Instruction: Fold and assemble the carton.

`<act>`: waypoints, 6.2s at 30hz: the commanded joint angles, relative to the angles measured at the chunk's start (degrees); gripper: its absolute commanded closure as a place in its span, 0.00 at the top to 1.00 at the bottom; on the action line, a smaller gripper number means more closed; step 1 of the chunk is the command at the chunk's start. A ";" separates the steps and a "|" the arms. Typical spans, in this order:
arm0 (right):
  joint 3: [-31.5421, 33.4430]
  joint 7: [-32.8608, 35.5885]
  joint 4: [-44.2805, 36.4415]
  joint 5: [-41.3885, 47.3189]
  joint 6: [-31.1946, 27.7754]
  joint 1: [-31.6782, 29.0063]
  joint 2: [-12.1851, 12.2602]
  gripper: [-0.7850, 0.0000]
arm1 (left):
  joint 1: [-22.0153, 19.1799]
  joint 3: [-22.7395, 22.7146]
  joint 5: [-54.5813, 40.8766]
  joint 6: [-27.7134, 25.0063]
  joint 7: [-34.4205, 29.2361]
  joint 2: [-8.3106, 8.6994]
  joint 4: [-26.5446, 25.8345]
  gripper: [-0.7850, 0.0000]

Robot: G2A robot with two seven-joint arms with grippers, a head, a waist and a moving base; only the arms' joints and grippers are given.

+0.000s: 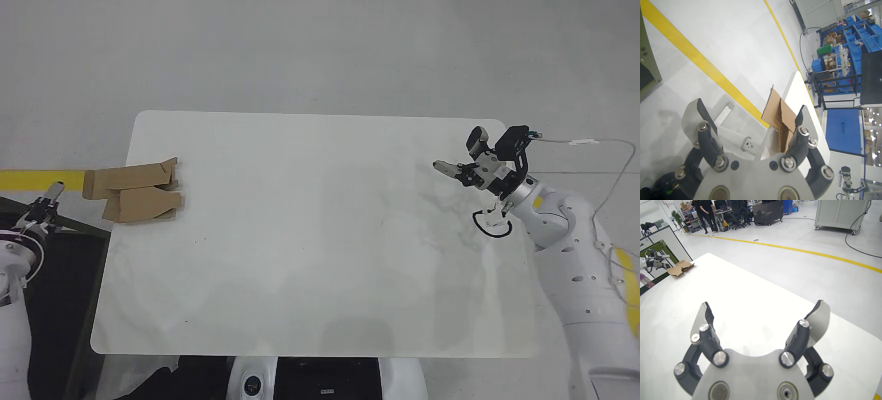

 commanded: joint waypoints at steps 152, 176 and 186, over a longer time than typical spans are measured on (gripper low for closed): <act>-50.58 50.18 -0.58 81.63 -2.05 20.19 0.68 1.00 | -26.28 55.31 -30.21 -25.07 -32.88 -7.71 -14.90 0.00; -68.31 45.97 0.61 89.26 -6.25 29.08 1.23 0.16 | -26.59 57.70 -32.04 -25.70 -32.26 -6.62 -15.57 0.00; -68.82 45.97 0.31 91.41 -6.25 29.19 0.76 0.00 | -26.21 57.96 -31.88 -27.65 -30.31 -6.08 -17.05 1.00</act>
